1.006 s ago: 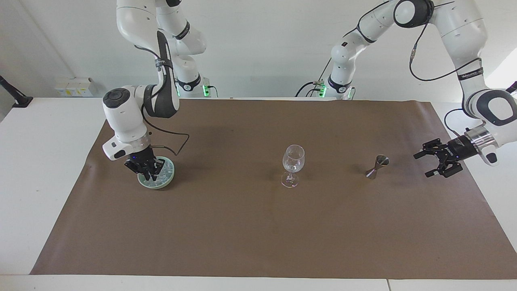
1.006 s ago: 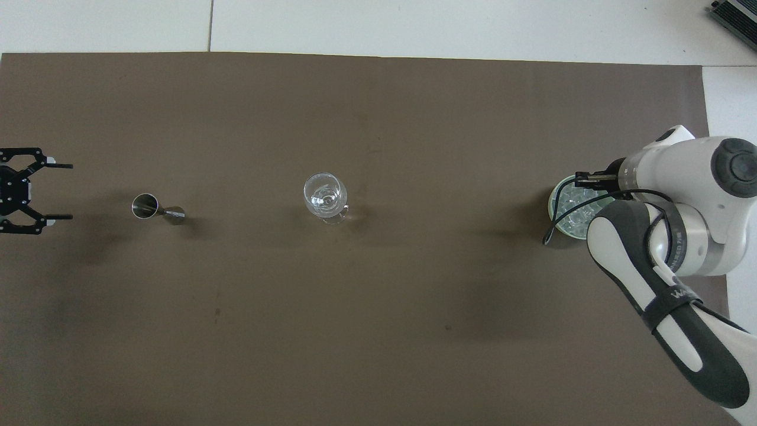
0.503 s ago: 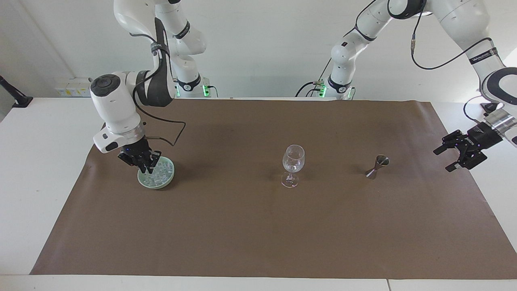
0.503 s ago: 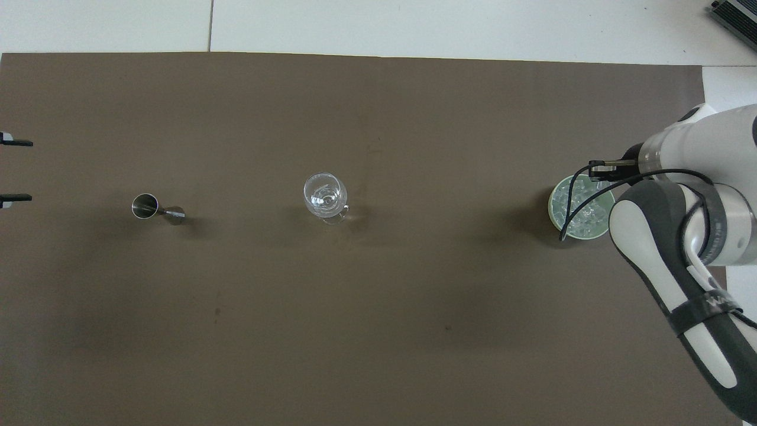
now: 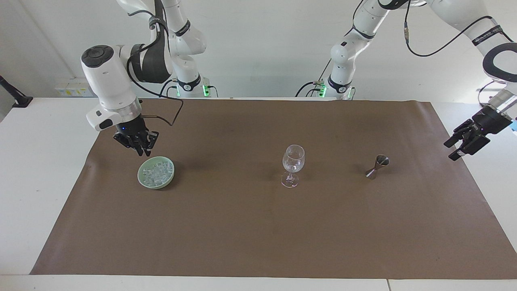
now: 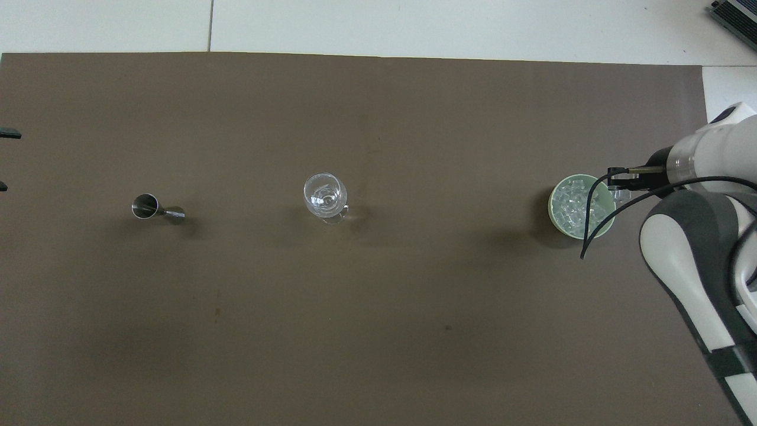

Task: Pour wine and add ice with both arms

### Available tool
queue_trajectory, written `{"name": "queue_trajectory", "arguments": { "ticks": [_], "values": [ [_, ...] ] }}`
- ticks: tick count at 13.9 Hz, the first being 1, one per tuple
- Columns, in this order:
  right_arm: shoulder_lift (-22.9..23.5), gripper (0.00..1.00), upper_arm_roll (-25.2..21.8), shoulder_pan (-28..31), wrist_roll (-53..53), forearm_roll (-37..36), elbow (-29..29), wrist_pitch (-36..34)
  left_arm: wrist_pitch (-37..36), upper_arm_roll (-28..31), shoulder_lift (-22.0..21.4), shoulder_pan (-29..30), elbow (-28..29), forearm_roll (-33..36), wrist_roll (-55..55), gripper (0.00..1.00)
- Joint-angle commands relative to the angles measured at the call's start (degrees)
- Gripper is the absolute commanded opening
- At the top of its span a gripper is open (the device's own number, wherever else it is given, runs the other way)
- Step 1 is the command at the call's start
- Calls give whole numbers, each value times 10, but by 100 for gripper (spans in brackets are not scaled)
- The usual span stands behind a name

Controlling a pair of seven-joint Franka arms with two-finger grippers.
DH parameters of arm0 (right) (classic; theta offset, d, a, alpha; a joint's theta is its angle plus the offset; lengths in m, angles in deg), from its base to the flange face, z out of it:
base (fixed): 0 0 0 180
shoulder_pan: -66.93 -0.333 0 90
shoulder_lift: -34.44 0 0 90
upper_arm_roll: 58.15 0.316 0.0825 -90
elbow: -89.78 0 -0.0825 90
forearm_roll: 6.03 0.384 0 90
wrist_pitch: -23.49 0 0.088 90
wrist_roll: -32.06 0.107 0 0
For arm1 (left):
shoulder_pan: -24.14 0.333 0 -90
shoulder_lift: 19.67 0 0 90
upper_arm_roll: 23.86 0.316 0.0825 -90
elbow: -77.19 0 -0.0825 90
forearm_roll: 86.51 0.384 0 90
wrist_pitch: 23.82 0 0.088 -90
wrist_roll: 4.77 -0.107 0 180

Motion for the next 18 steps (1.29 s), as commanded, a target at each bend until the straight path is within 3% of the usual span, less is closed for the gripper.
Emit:
{"name": "queue_trajectory", "arguments": {
  "ticks": [1, 7, 11, 18],
  "values": [
    [-28, 0, 5, 3, 11, 1, 4, -31, 2, 6, -34, -34, 11, 60, -32, 100],
    [-29, 0, 6, 0, 43, 7, 4, -32, -28, 6, -68, -81, 10, 105, -93, 100],
    [-26, 0, 11, -35, 86, 7, 4, -7, -49, 12, -89, -124, 10, 162, -148, 100],
    [-16, 0, 12, -111, 164, 72, -12, 31, -83, 150, -104, -295, 12, 166, -215, 100]
  ]
}}
